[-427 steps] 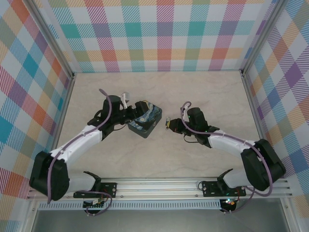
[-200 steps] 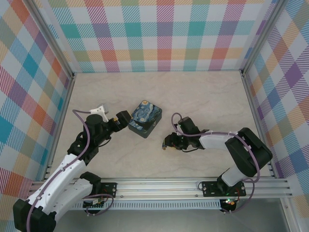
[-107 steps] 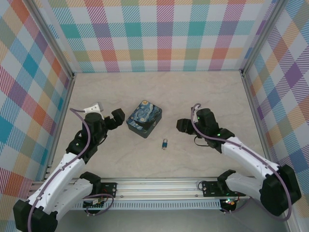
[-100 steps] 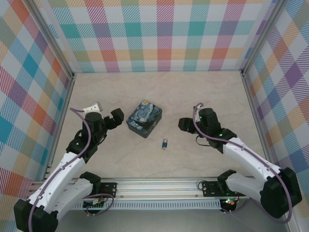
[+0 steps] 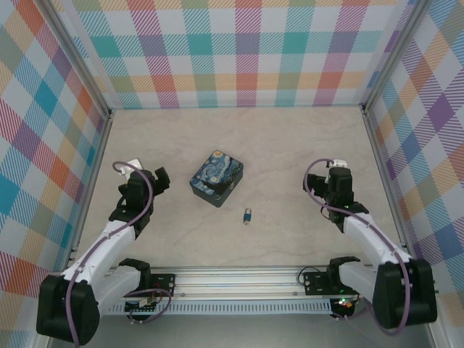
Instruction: Unlock a padlock with a key
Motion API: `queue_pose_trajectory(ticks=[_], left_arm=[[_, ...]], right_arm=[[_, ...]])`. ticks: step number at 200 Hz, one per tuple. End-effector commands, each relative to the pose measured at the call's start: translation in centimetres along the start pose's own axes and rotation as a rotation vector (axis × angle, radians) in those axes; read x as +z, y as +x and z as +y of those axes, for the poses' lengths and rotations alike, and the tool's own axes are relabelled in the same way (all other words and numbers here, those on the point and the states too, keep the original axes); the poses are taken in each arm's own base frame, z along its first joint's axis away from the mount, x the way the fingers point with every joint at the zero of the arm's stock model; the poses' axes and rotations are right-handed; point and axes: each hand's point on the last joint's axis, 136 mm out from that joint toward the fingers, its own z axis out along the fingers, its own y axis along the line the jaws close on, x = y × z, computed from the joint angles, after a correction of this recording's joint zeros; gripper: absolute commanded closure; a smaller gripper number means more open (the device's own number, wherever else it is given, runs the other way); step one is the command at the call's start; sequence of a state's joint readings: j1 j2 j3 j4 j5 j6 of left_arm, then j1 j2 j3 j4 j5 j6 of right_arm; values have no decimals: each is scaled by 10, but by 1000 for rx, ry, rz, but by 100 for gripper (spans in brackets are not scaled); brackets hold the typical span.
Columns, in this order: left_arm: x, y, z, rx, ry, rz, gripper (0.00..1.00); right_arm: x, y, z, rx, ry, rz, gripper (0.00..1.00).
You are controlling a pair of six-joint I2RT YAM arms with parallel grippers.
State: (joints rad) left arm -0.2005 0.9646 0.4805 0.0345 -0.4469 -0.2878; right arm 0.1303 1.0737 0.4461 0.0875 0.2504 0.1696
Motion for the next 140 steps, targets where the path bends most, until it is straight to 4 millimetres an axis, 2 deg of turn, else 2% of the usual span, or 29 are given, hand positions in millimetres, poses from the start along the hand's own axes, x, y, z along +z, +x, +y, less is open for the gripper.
queue_pose_trajectory(ticks=[1,15,46,67,87,115,131,140], left_arm=[[12,-16,1,126,-26,-99,0],[22,-10,3,160,-41,-97,0],[38,4,-4,176,0,-86,0],[47,12,-17,207,71,-87,0],[54,20,-23,228,110,-85,0],[56,25,-36,258,193,-76,0],[57,24,-39,262,209,-93,0],[58,22,-41,262,219,-106,0]], right_arm=[[21,-9,0,-74,-19,-93,0],[30,-14,6,-99,-51,-101,0],[36,-40,18,-123,-110,-265,0],[43,-39,21,-157,-122,-306,0],[50,-28,22,-164,-141,-325,0],[61,-27,15,-134,-121,-280,0],[68,-28,0,-61,-101,-238,0],[67,-28,-1,-54,-112,-245,0]])
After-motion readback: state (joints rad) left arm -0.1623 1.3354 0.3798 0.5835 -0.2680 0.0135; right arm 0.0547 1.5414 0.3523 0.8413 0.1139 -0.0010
